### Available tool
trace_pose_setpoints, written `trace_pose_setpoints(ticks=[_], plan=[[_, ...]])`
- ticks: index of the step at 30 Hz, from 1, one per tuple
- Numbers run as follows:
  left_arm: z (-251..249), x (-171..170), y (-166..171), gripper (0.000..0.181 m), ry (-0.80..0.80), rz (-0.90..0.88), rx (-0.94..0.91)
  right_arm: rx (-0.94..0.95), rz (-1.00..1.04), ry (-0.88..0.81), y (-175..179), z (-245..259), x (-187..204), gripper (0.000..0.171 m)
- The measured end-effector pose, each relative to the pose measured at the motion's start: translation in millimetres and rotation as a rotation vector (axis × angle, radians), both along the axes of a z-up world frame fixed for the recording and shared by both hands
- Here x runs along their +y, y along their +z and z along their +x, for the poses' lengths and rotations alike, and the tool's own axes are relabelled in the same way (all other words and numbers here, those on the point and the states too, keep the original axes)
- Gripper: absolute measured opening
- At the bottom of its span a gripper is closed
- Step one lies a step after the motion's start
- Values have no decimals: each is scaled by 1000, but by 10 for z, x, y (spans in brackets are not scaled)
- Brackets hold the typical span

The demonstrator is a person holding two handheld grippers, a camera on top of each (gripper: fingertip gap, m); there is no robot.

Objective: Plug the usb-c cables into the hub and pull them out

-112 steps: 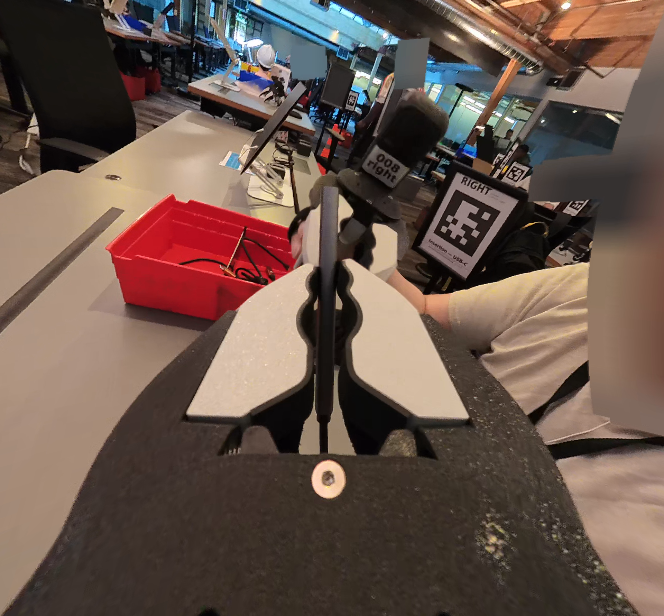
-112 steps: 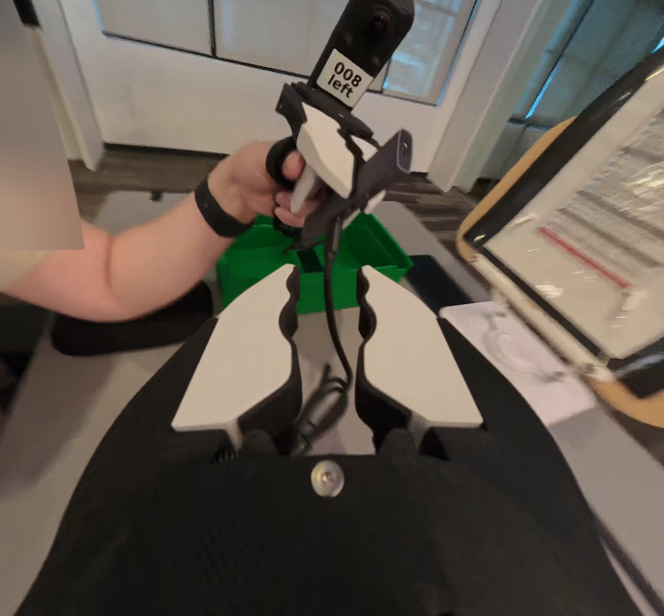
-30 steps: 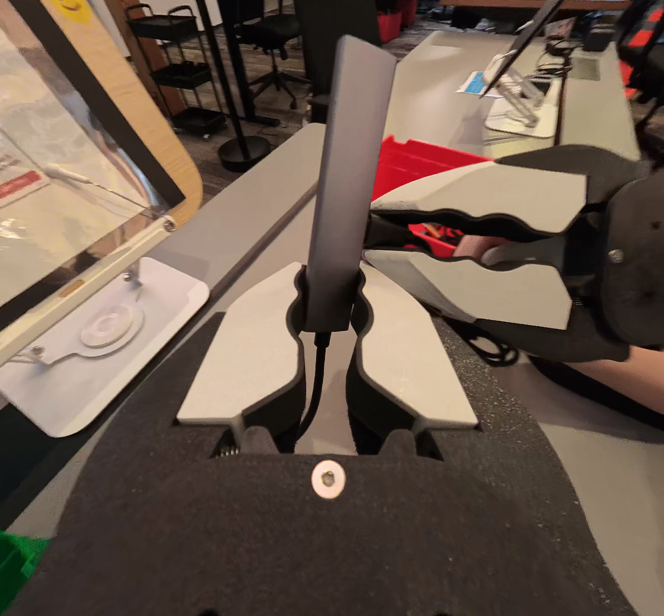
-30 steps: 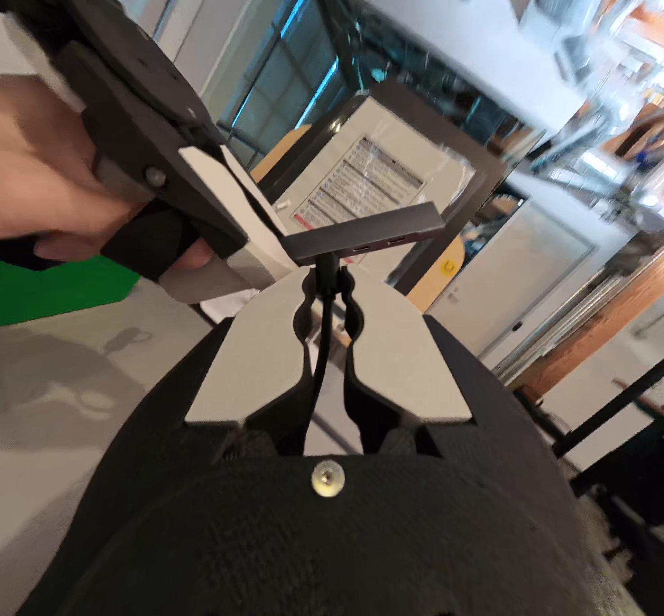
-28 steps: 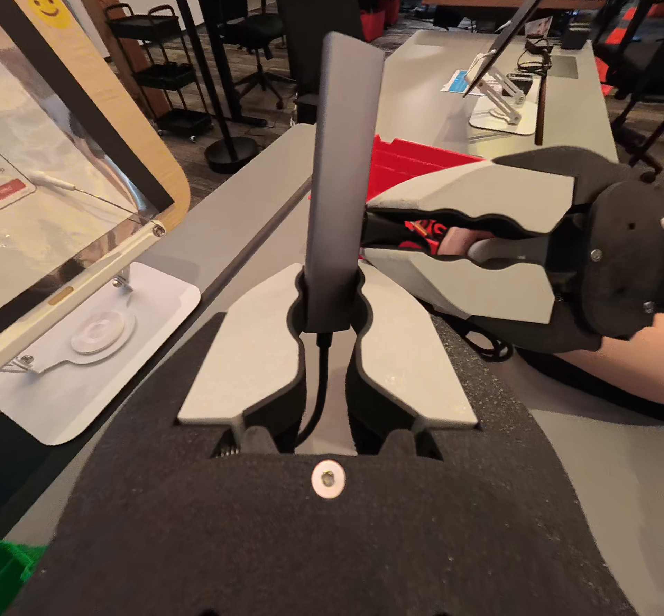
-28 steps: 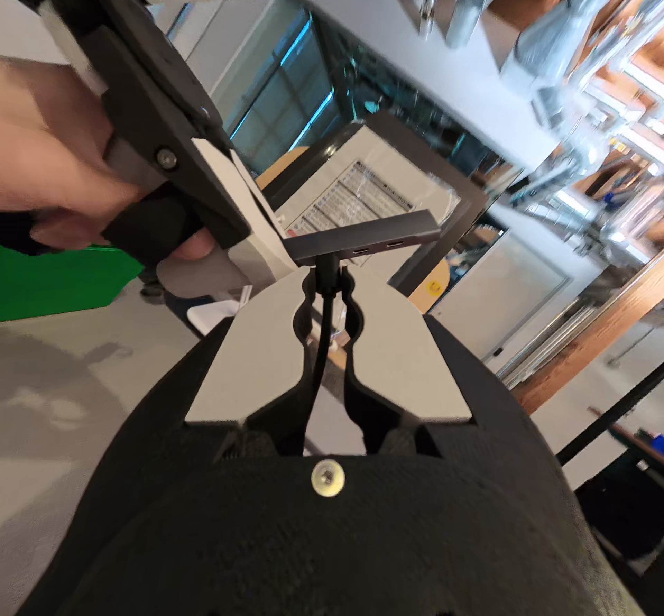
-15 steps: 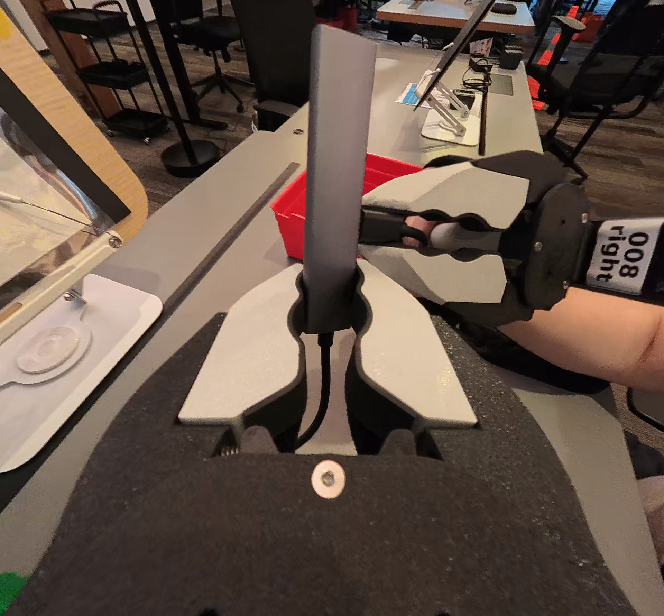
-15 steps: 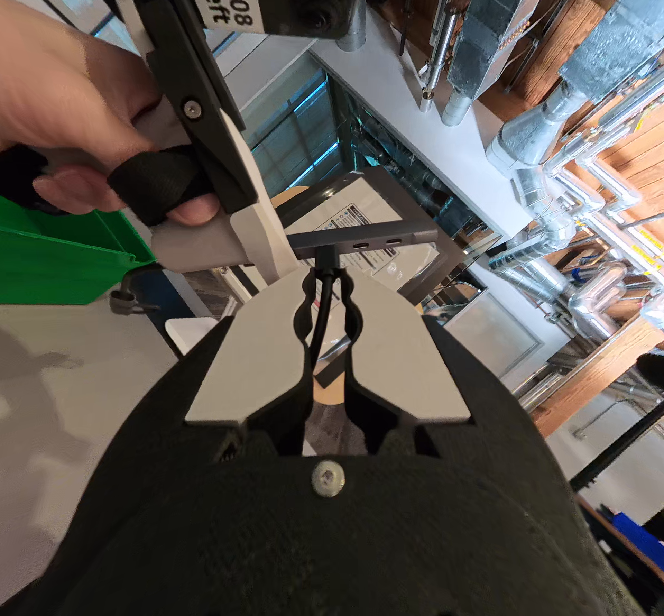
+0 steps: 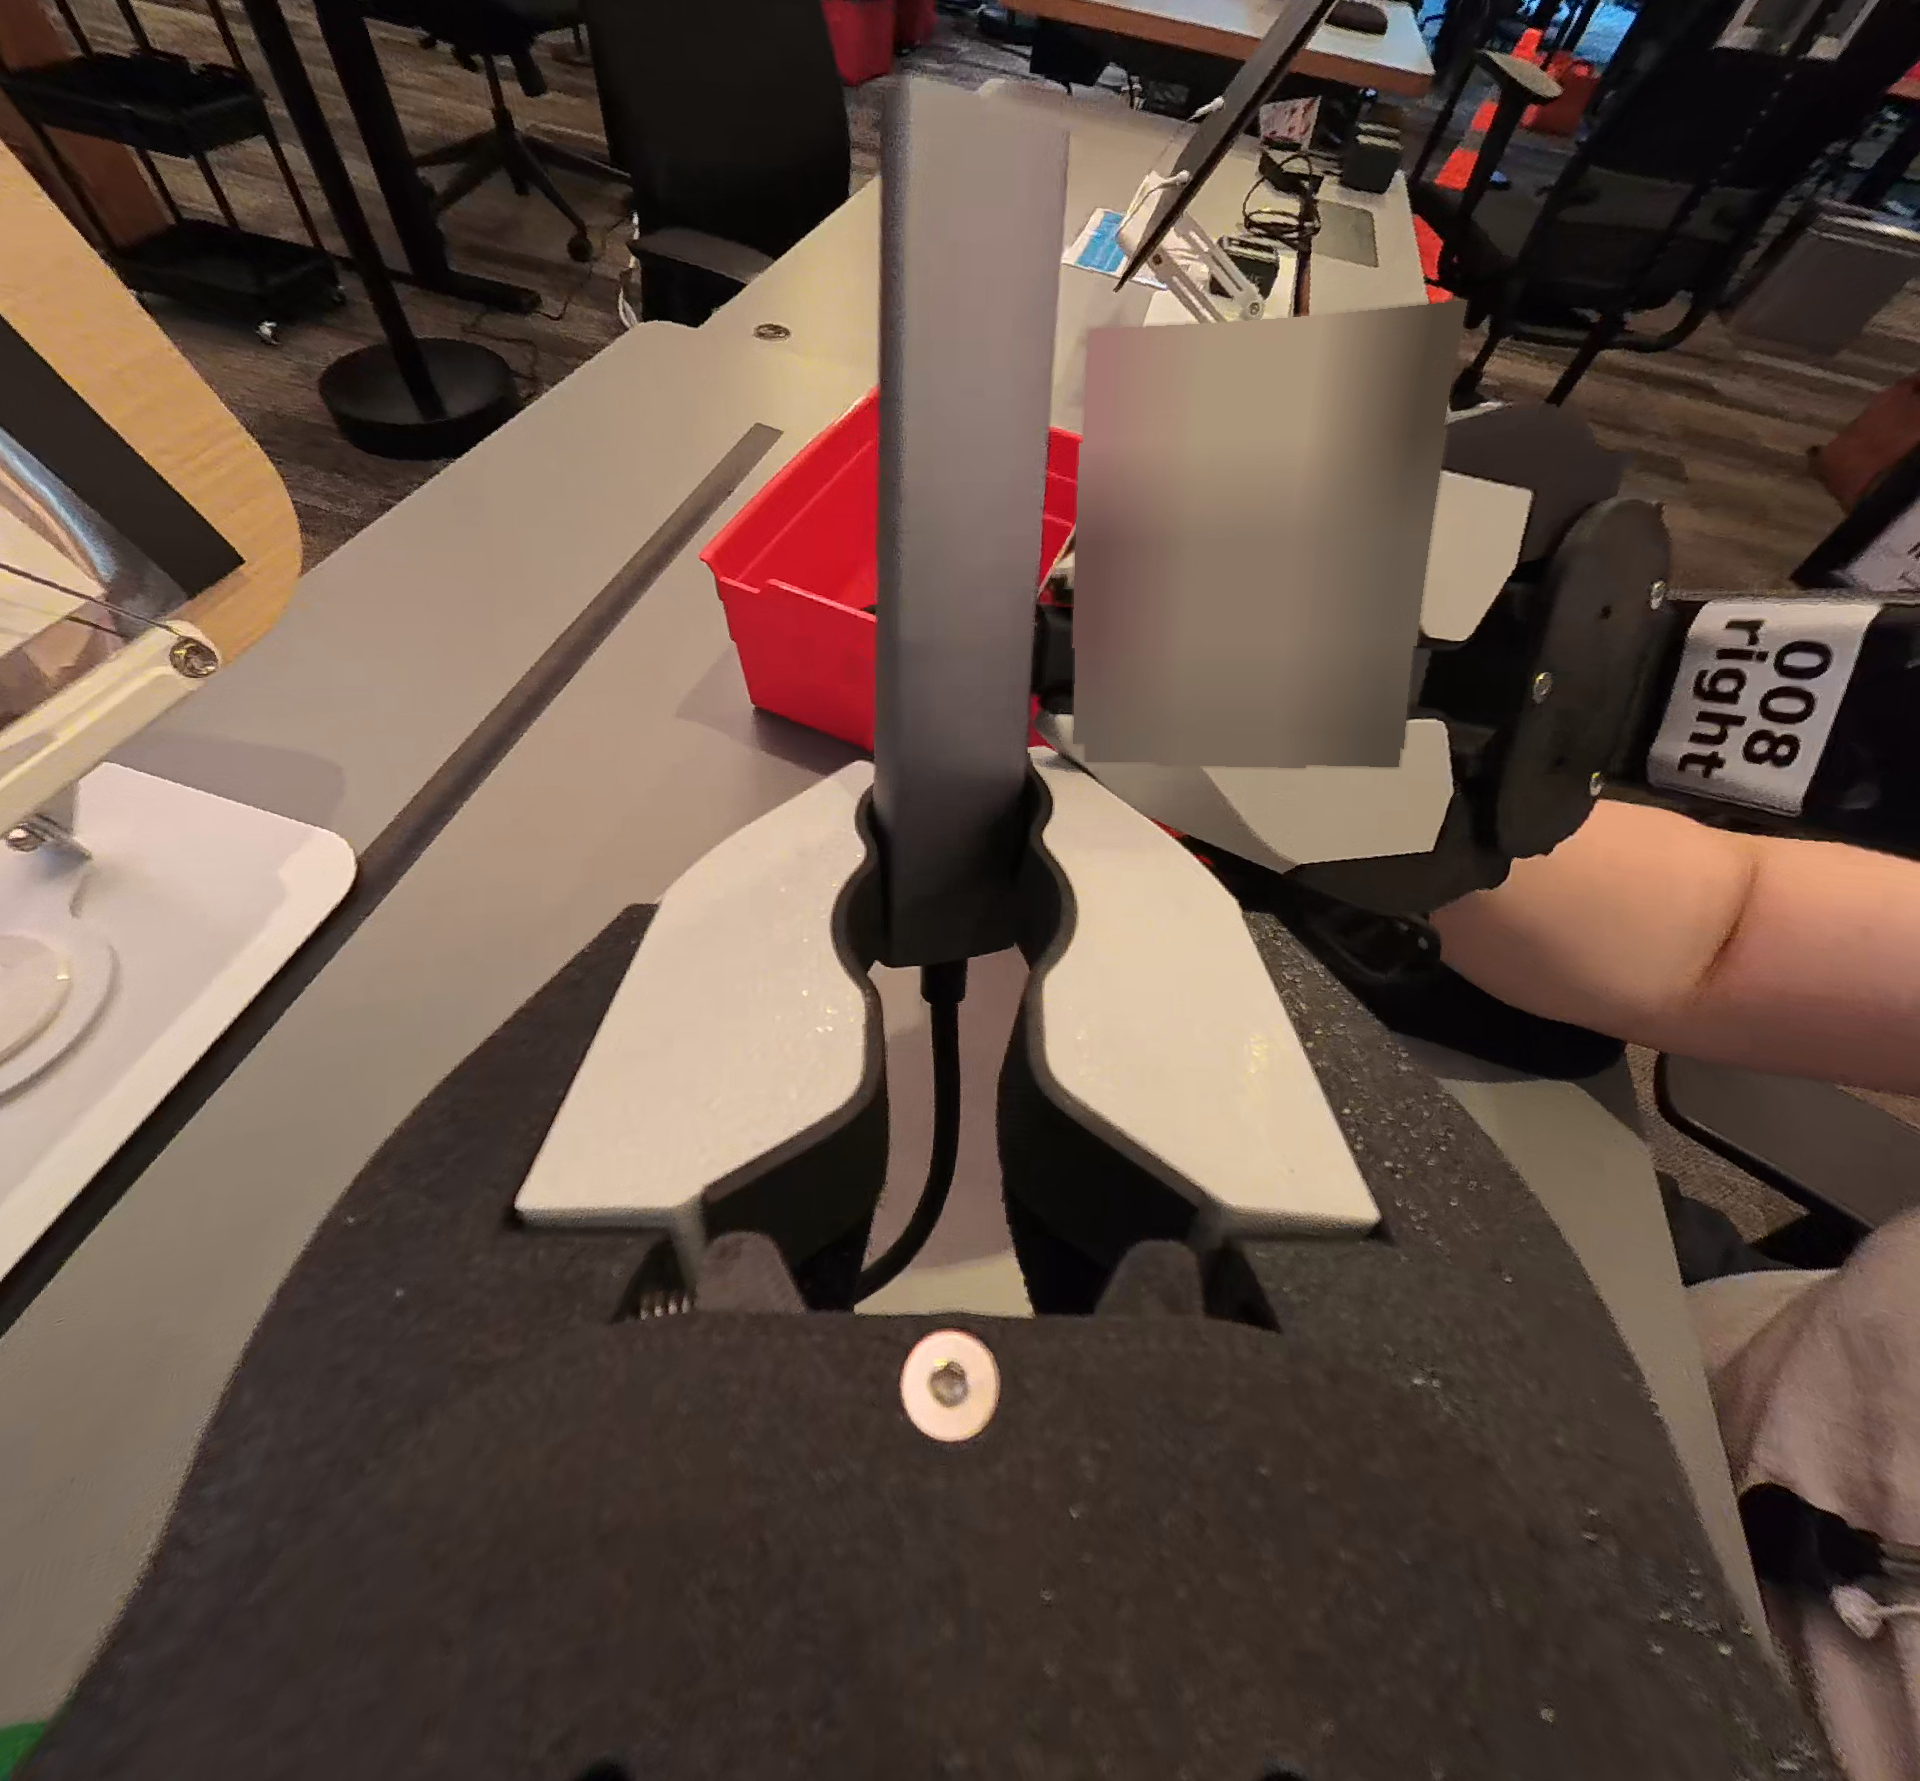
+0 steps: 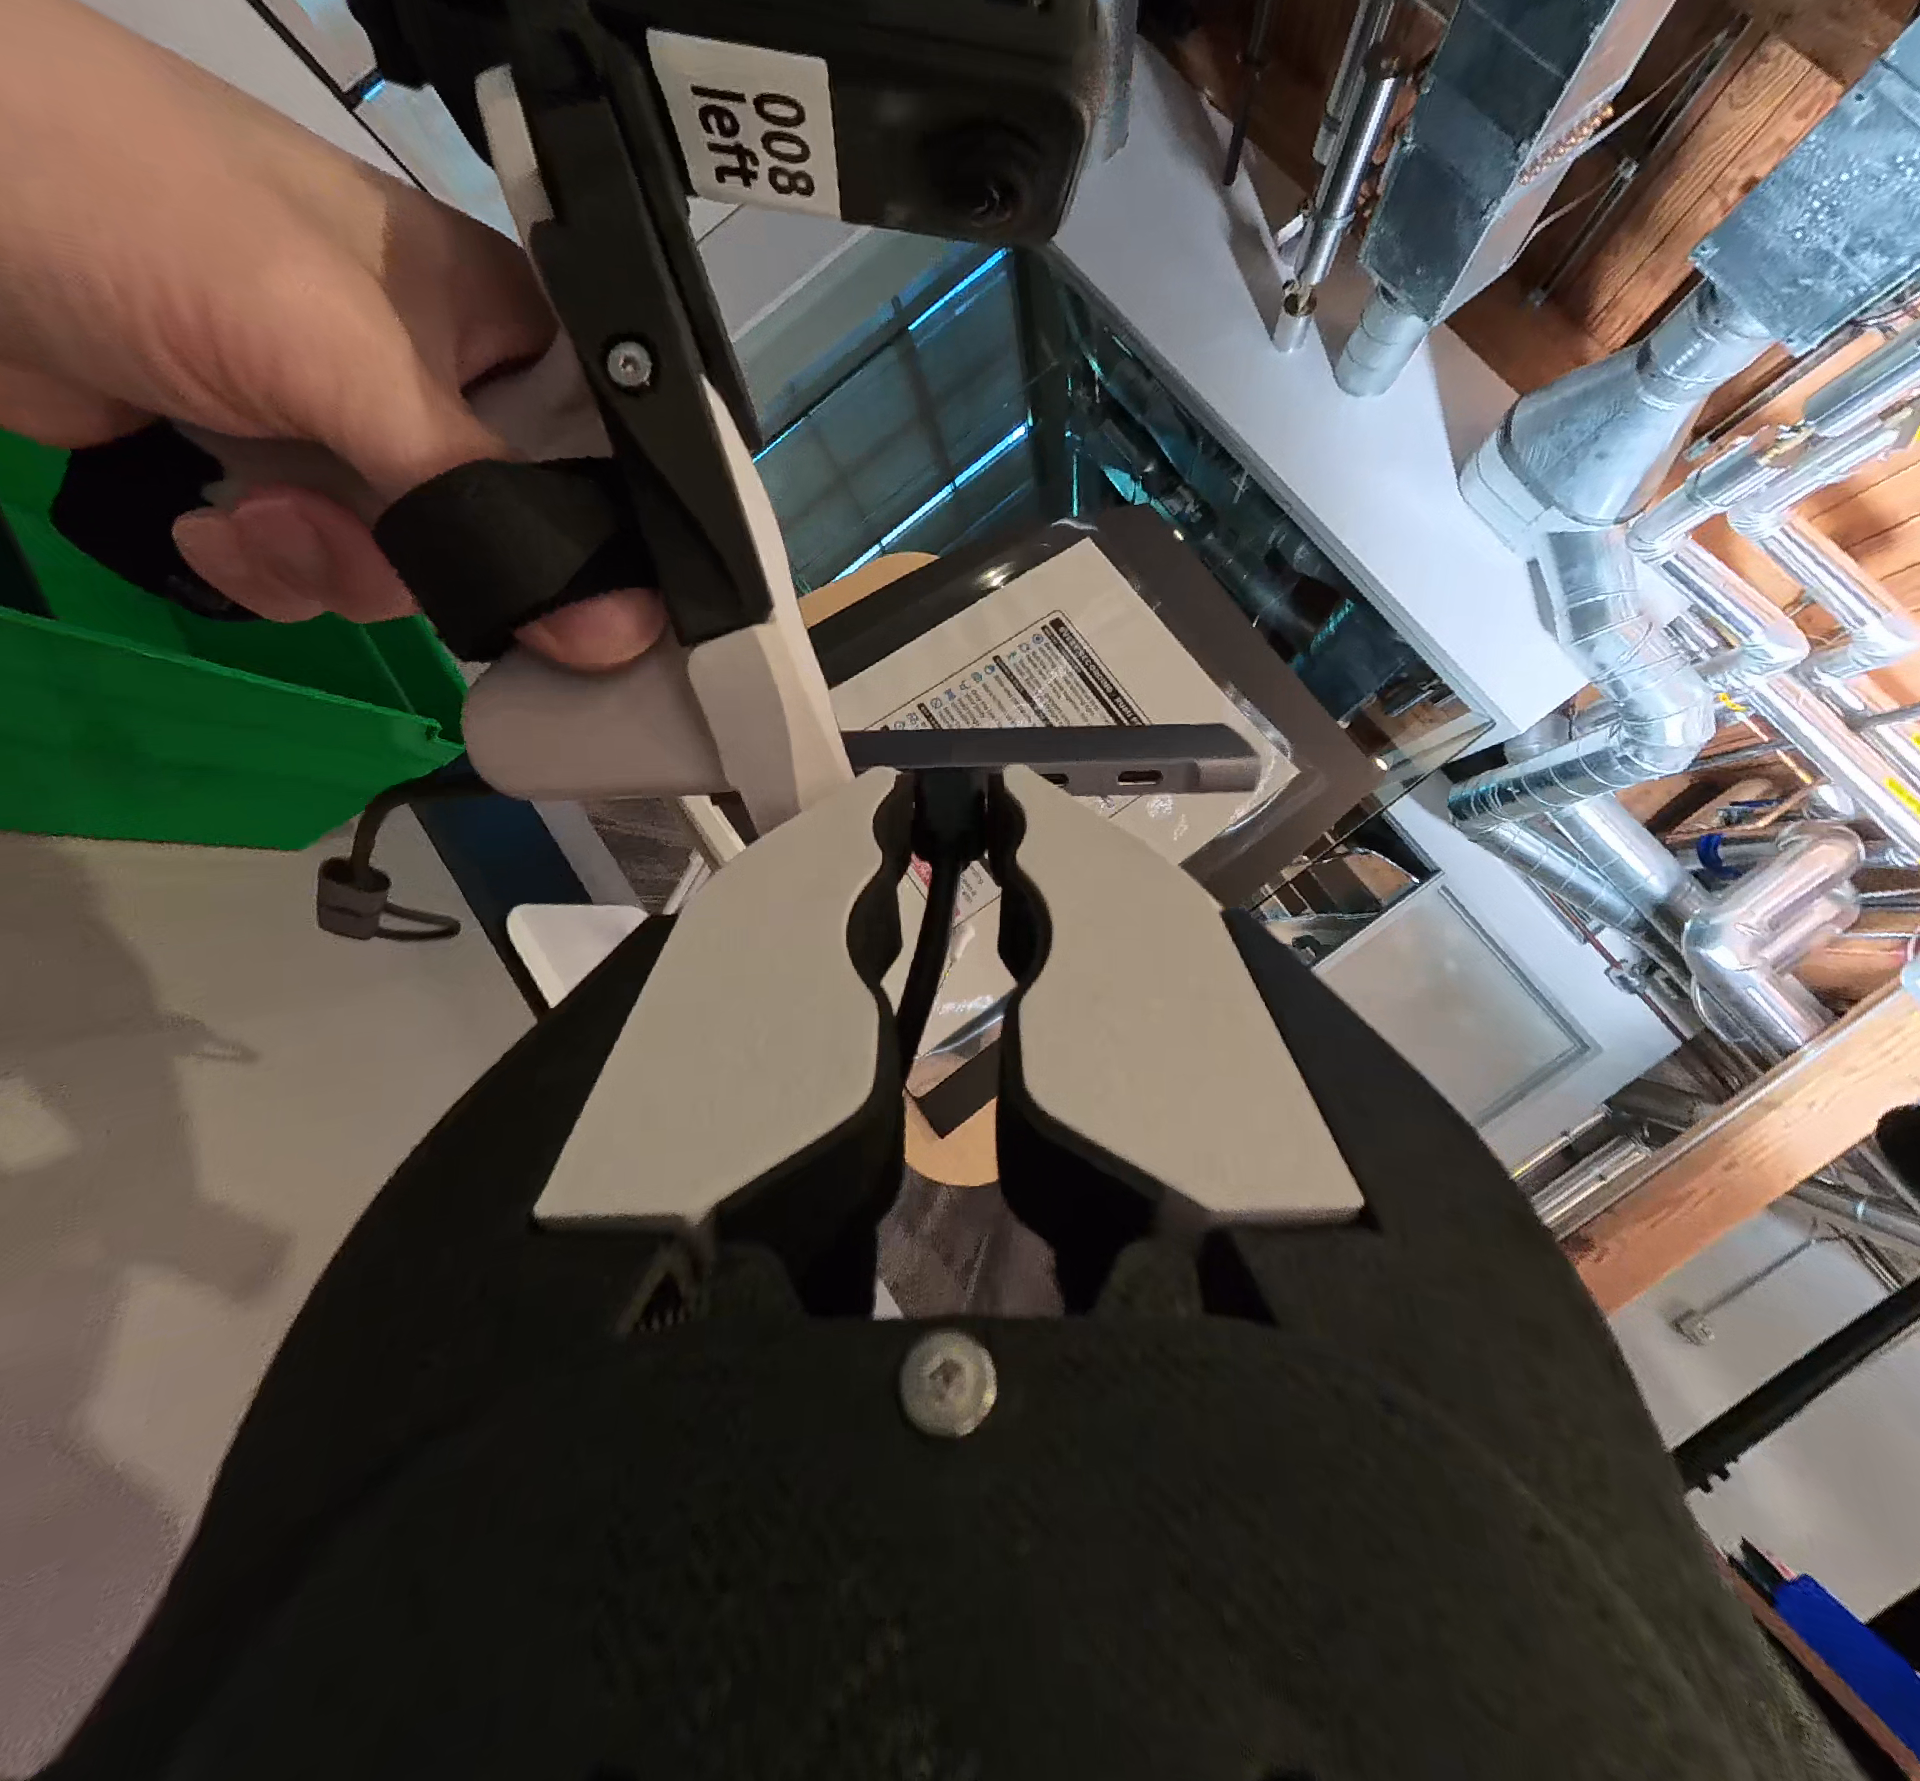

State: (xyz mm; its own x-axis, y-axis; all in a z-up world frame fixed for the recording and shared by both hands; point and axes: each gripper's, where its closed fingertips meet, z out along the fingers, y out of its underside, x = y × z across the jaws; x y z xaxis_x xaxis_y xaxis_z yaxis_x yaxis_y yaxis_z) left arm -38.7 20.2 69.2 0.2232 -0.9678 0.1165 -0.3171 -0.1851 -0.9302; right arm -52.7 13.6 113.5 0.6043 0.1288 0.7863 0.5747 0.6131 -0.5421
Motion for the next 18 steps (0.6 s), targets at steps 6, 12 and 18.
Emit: trace_pose_setpoints(ticks=[6, 12, 18], plan=[[-24, 12, 13, 20, 5, 23, 7, 35, -54, 8, 0, -8, 27, 14], [-34, 6, 29, 20, -5, 23, -3, 41, -70, 3, 15, -22, 23, 14], [2, 74, 79, 20, 41, 27, -66, 89, -136, -57, 24, 35, 74, 14]])
